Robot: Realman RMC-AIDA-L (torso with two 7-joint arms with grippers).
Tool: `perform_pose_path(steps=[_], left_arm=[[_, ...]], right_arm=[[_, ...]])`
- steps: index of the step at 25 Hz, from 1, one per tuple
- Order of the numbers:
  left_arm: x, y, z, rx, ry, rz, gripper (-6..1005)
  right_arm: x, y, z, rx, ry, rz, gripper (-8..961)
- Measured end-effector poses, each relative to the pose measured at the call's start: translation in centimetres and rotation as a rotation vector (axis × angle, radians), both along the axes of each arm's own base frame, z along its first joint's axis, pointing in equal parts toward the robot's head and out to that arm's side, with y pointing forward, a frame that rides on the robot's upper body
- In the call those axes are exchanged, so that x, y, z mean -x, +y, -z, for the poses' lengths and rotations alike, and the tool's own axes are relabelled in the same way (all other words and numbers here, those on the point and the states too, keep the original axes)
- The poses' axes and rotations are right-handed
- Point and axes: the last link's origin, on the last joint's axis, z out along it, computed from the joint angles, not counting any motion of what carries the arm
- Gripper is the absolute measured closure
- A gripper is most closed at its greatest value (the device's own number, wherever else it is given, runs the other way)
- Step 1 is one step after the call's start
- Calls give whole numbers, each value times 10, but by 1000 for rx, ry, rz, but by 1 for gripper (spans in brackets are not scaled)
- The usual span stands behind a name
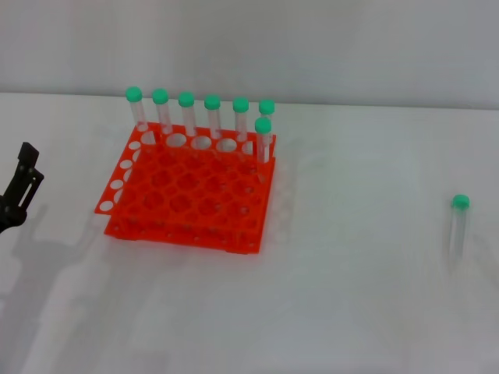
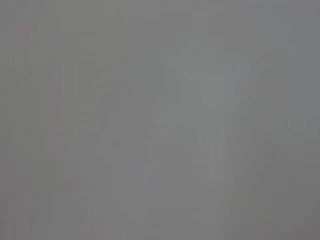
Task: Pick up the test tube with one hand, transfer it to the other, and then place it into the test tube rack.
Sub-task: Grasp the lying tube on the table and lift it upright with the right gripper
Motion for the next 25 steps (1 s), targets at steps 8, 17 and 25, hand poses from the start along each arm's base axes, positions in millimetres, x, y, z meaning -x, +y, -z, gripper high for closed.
perform_pose_path(steps=[8, 17, 25], left_arm=[[-1, 4, -1, -1, 3, 6, 150], [-2, 5, -1, 0, 3, 9, 151], [-3, 4, 2, 18, 5, 16, 151]], right_arm=[[1, 1, -1, -10, 5, 1, 117], [2, 3, 0, -2, -5, -10, 118], [2, 1, 0, 7, -6, -17, 120]])
